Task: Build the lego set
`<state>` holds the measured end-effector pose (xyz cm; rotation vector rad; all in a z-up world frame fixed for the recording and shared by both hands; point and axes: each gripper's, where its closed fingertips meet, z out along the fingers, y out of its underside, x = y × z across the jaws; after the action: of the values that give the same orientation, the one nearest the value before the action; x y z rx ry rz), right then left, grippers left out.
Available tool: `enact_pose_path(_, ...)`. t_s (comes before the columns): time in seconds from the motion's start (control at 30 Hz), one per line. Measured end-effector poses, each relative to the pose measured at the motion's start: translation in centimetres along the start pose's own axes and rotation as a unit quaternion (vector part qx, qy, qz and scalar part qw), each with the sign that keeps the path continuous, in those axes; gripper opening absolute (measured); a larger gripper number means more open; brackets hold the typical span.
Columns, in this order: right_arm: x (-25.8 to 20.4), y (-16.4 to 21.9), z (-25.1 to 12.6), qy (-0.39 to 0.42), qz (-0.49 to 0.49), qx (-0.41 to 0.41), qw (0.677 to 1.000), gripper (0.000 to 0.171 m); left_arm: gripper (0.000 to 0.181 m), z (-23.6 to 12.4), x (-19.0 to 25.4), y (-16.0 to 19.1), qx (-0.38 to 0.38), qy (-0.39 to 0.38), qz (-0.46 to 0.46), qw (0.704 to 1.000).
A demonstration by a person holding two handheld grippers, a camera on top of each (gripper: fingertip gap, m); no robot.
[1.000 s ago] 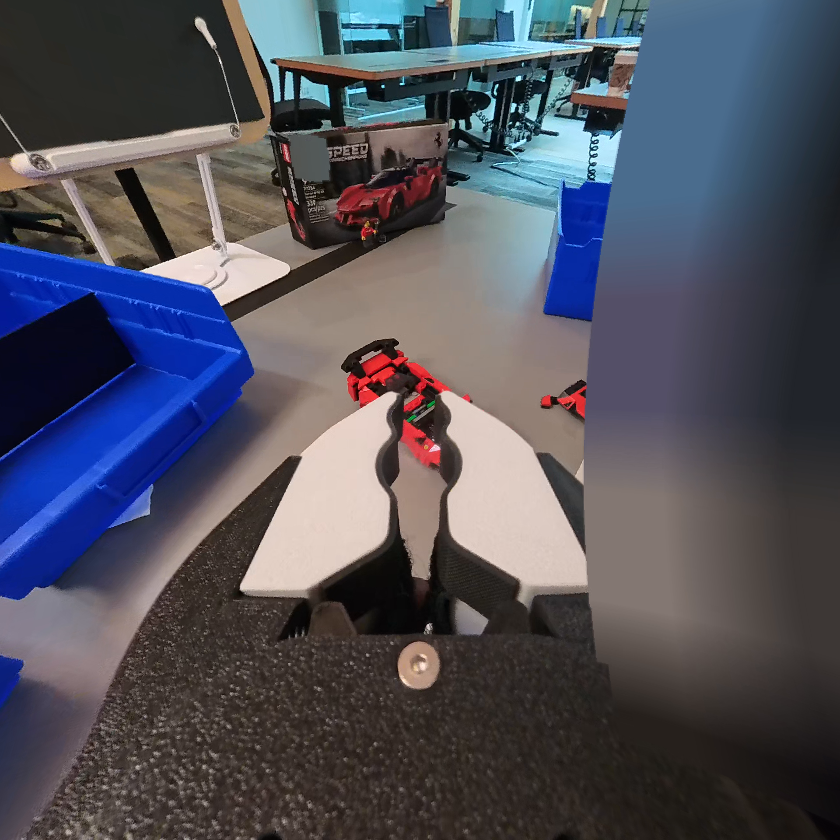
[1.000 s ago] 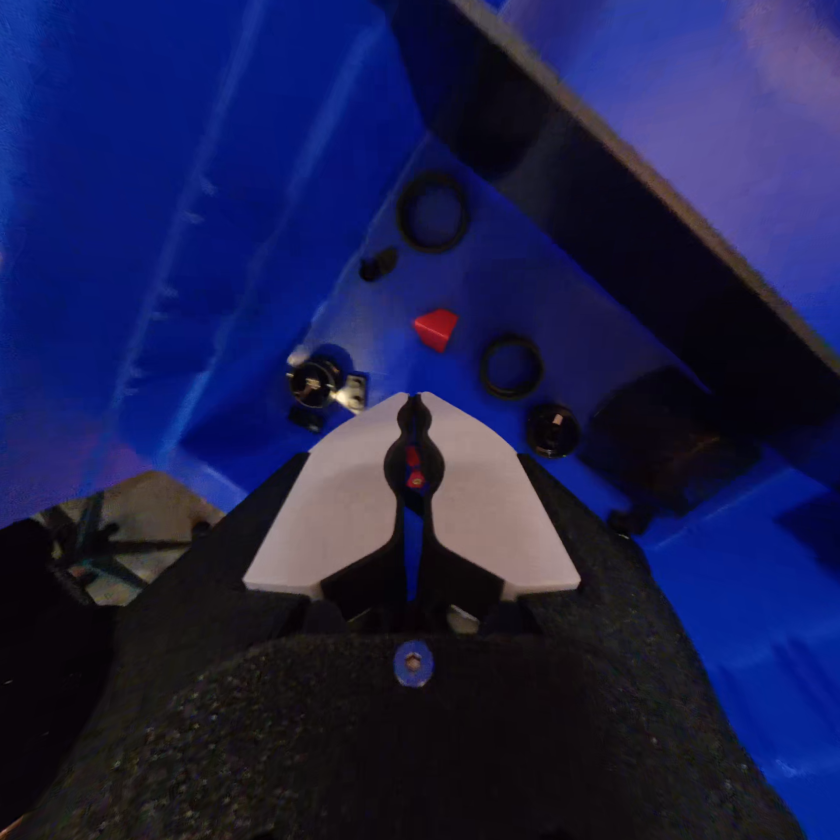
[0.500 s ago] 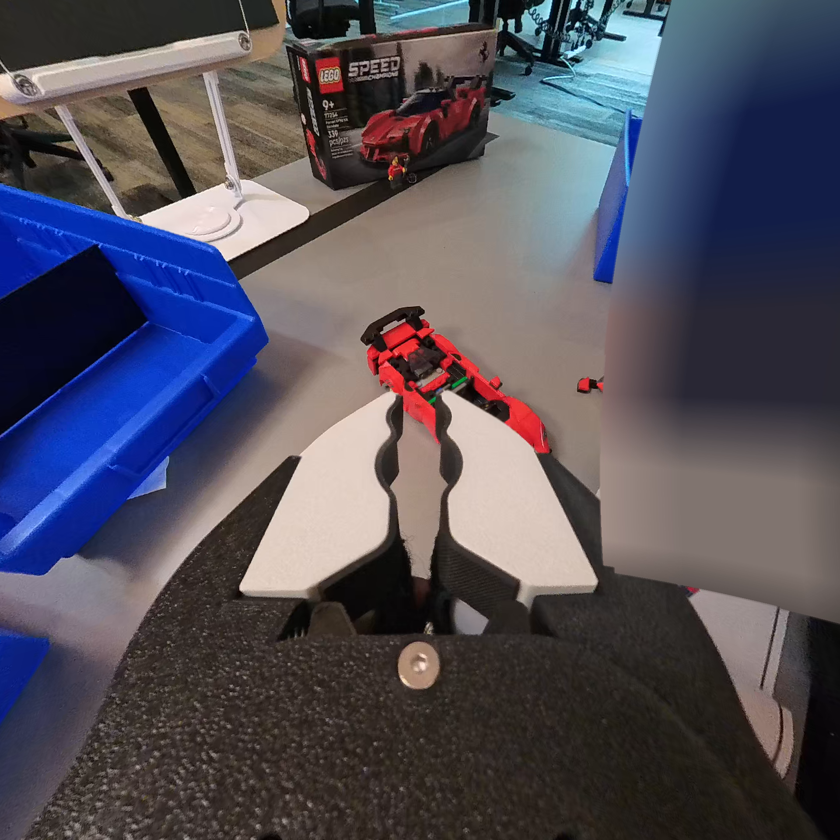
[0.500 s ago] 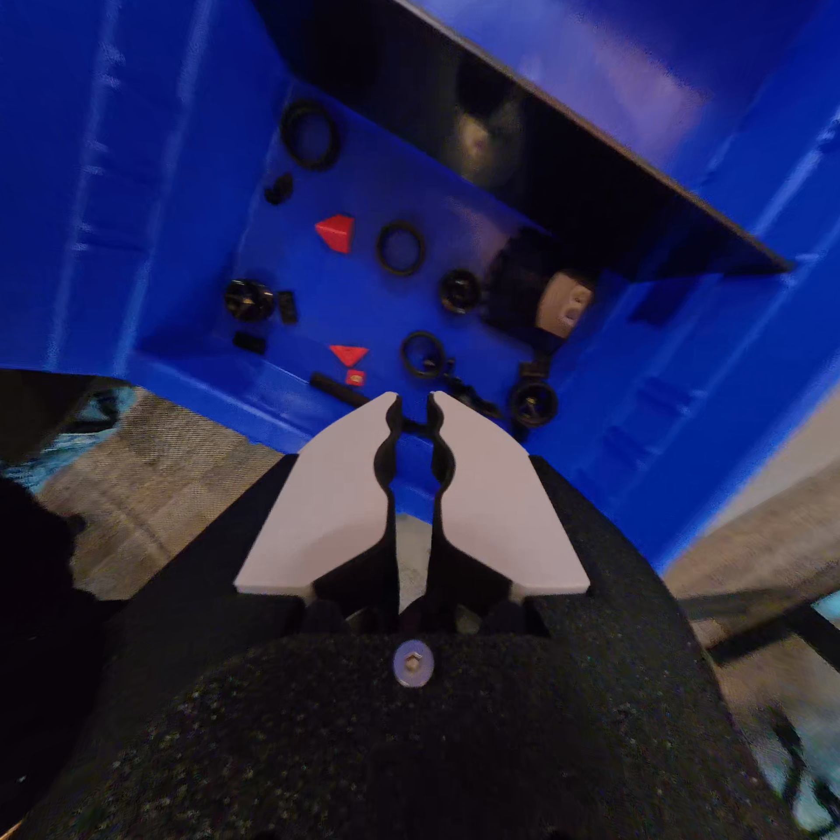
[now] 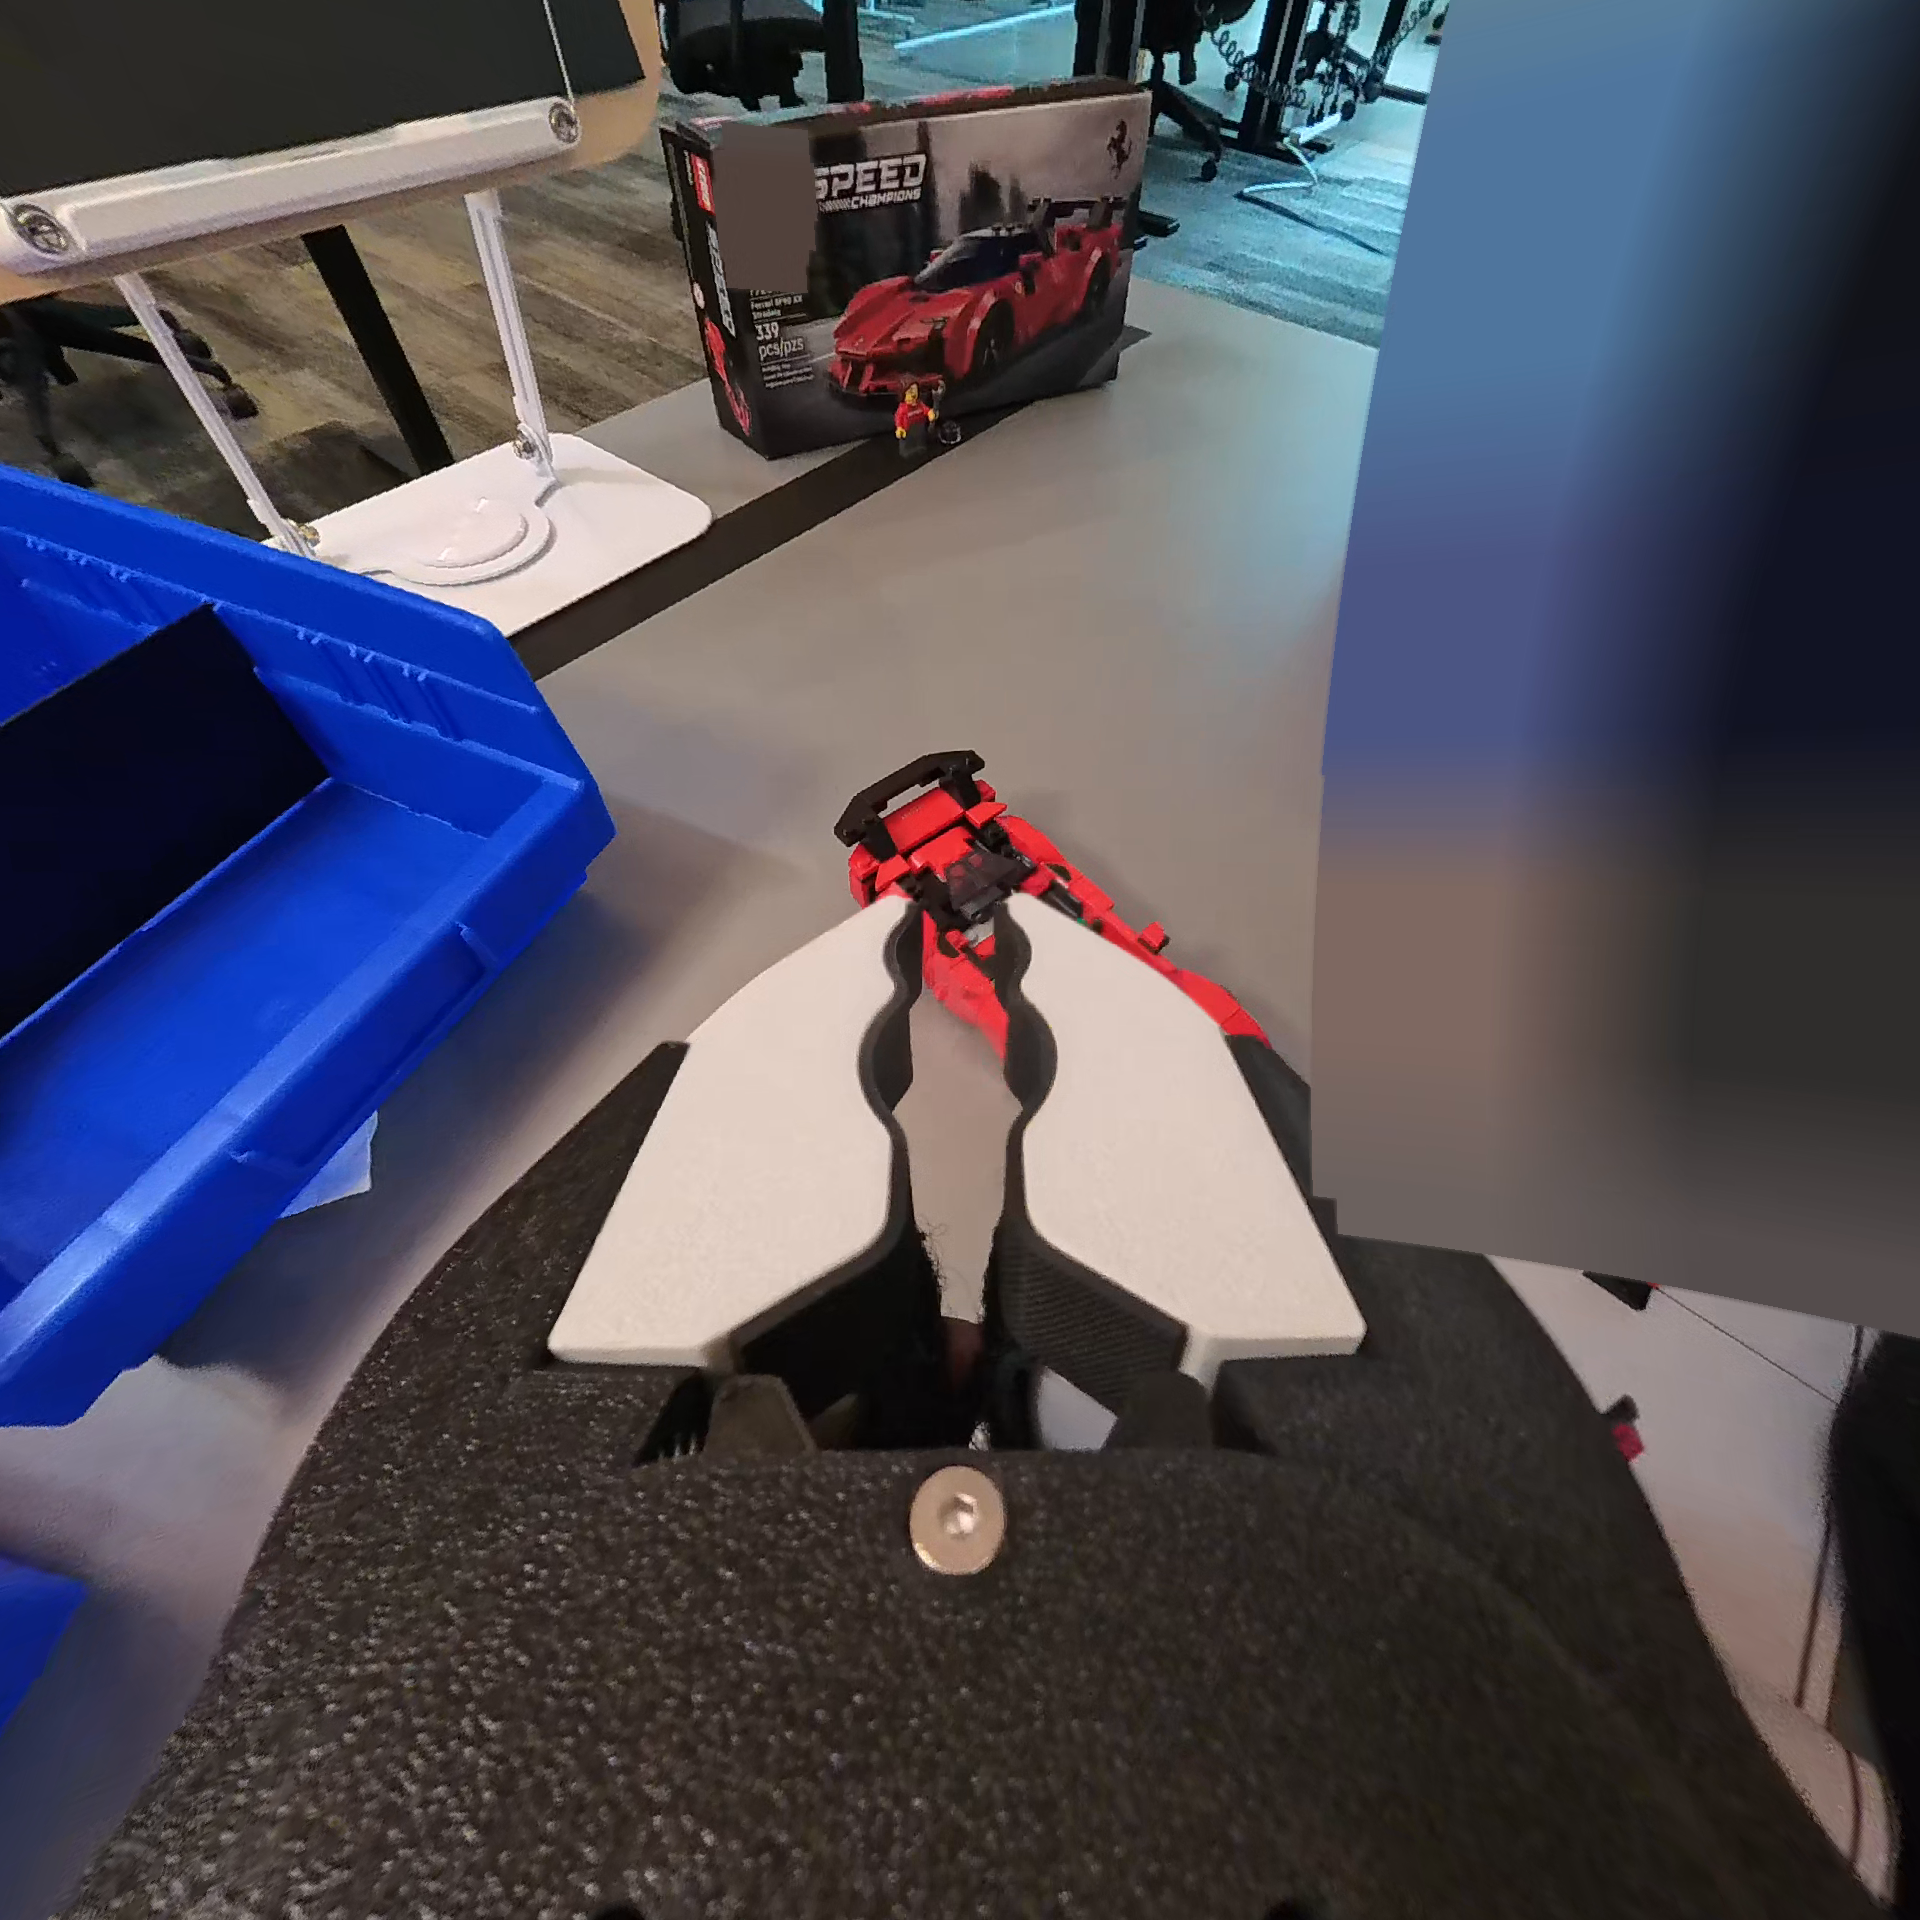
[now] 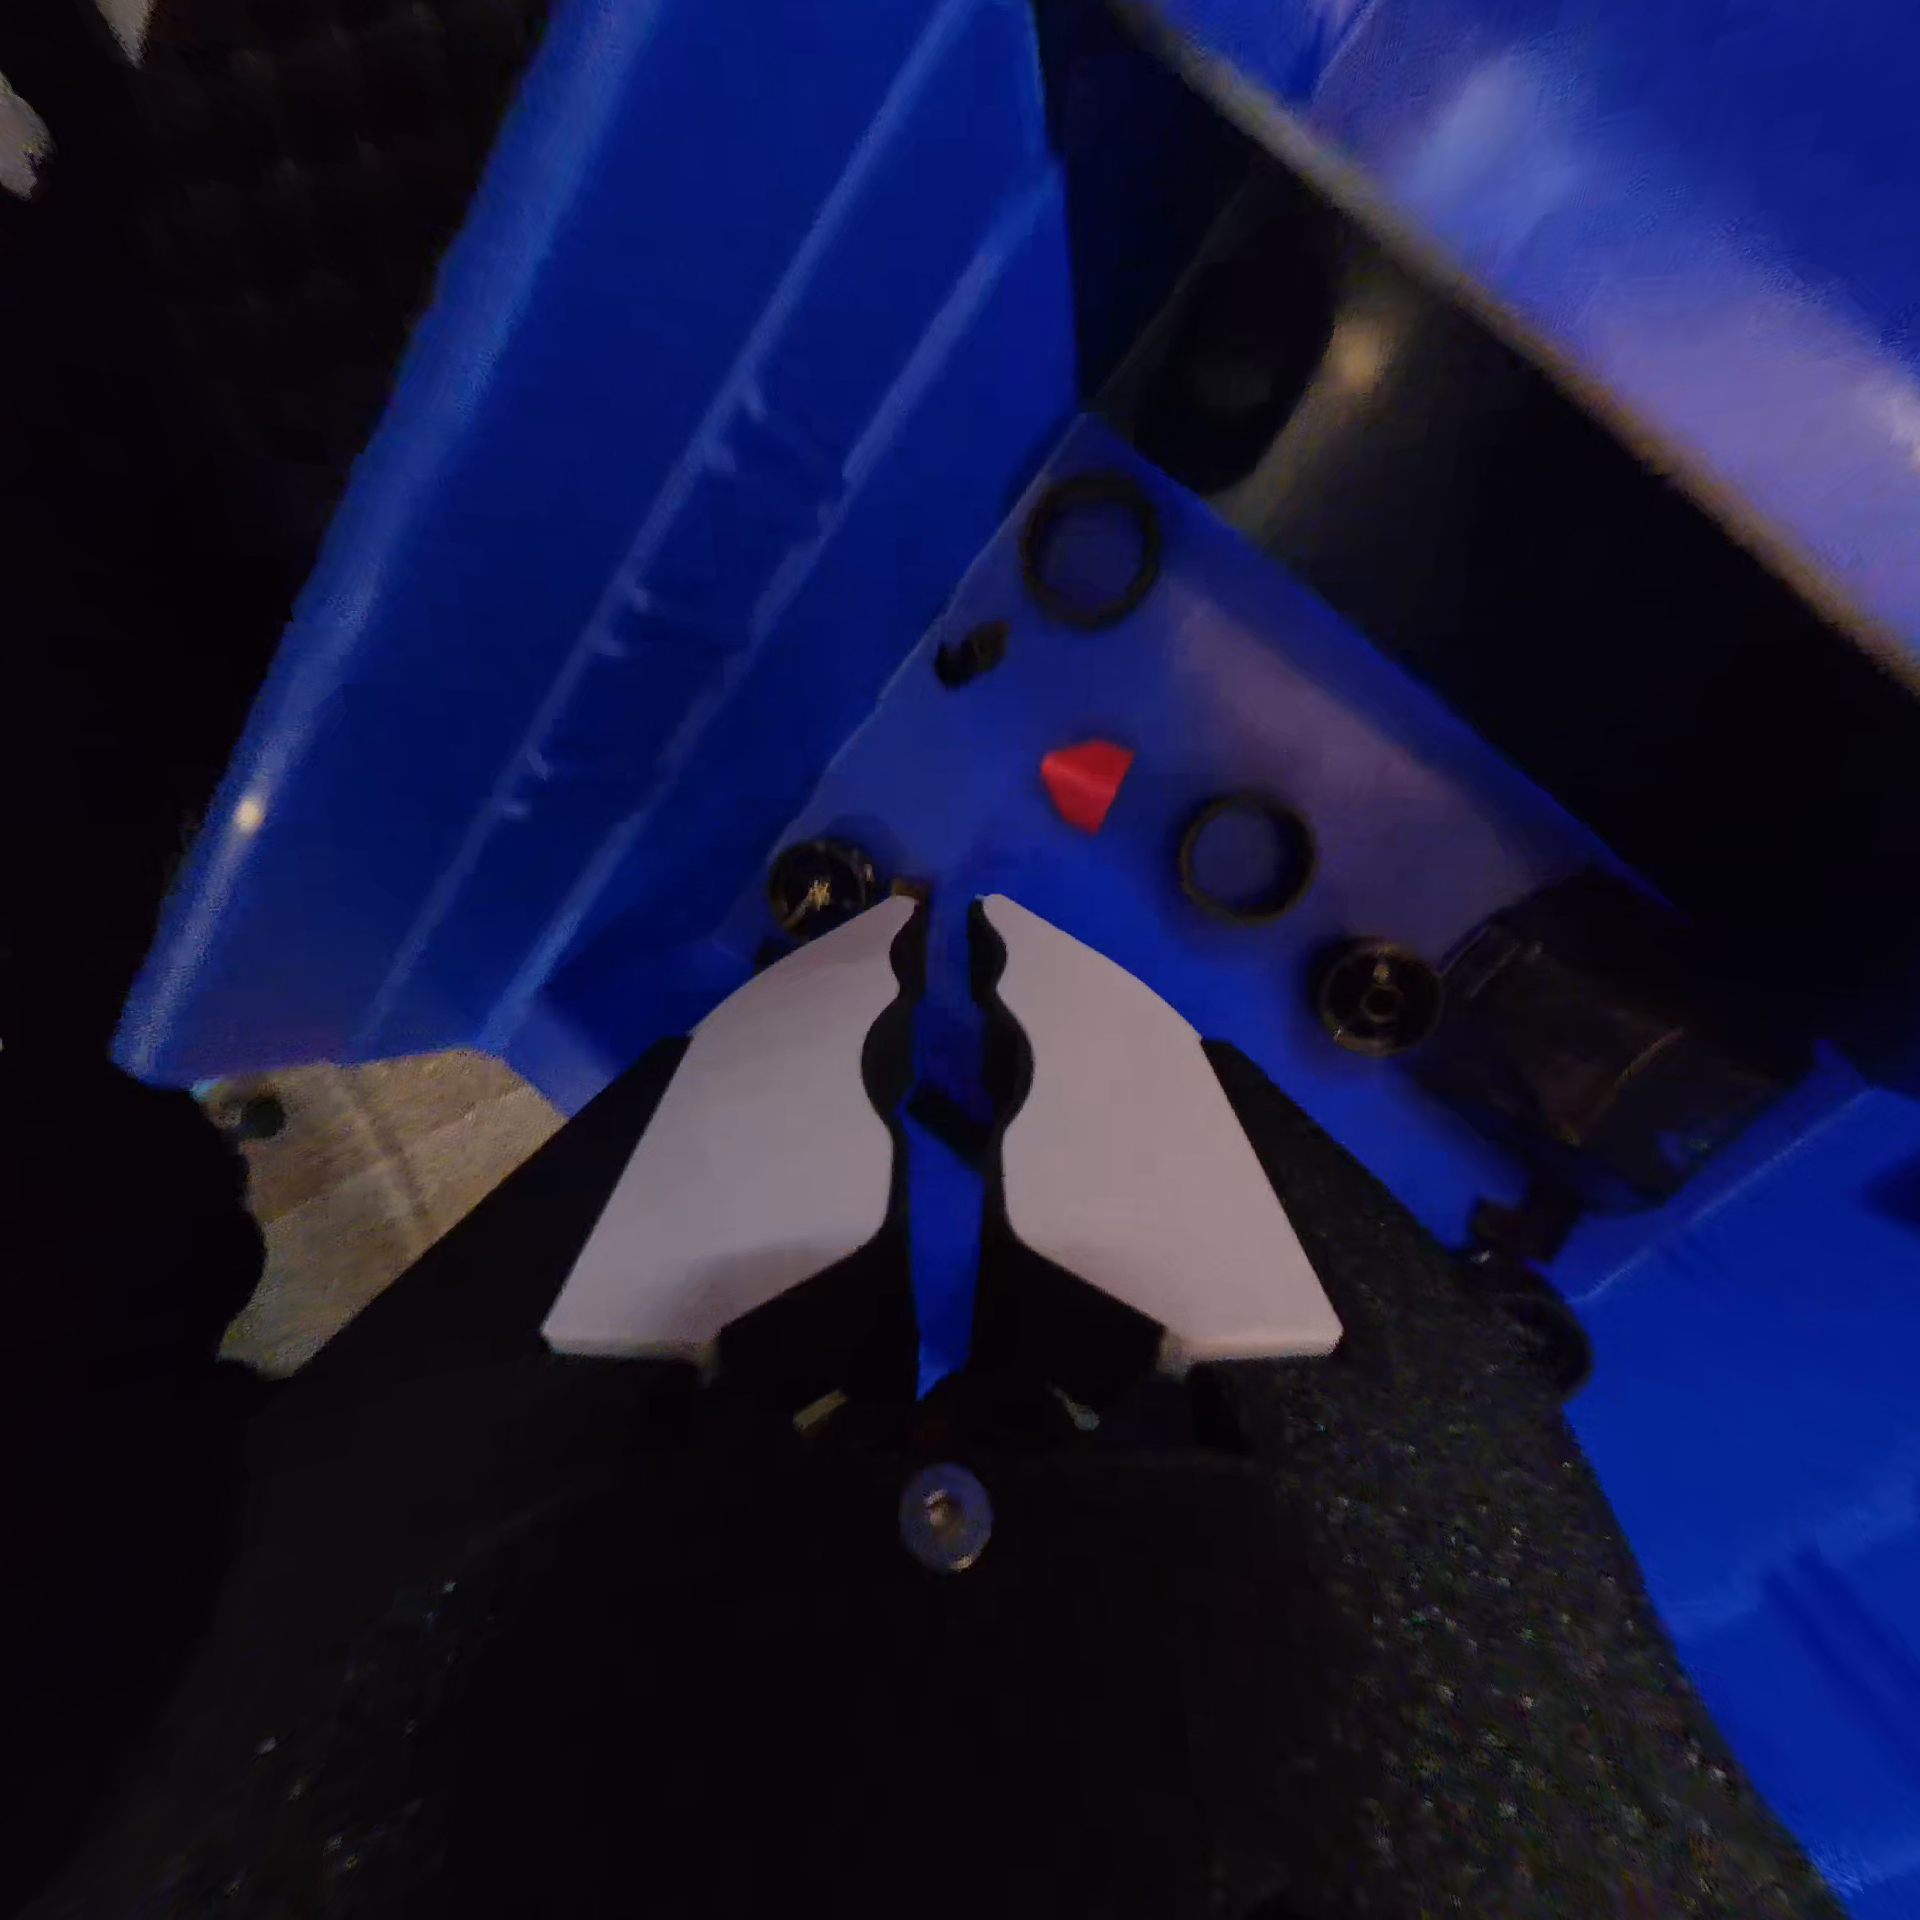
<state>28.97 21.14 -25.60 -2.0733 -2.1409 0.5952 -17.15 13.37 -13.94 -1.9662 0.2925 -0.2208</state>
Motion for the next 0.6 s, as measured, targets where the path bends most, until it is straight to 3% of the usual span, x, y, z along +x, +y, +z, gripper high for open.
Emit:
enact_pose_path(0.13,-0.2,-2.6,0.6,0.004,-0.028,0.061,0.998,0.011,0.013,0.3,-0.3,0.1,-0.008,-0.003,-0.001,1.000)
enact_pose_path(0.23,-0.4,-3.4,1.6,0.010,-0.046,0.062,0.997,0.012,0.013,0.6,-0.4,0.1,-0.014,-0.004,0.002,1.000)
enact_pose_path(0.43,-0.3,-2.0,2.8,-0.014,-0.042,0.033,0.998,0.004,0.013,1.0,-0.1,0.5,-0.014,-0.003,-0.001,1.000)
enact_pose_path(0.6,1.3,-1.4,0.5,0.012,-0.038,0.028,0.999,0.004,0.013,0.7,-0.1,1.0,-0.008,-0.008,-0.007,1.000)
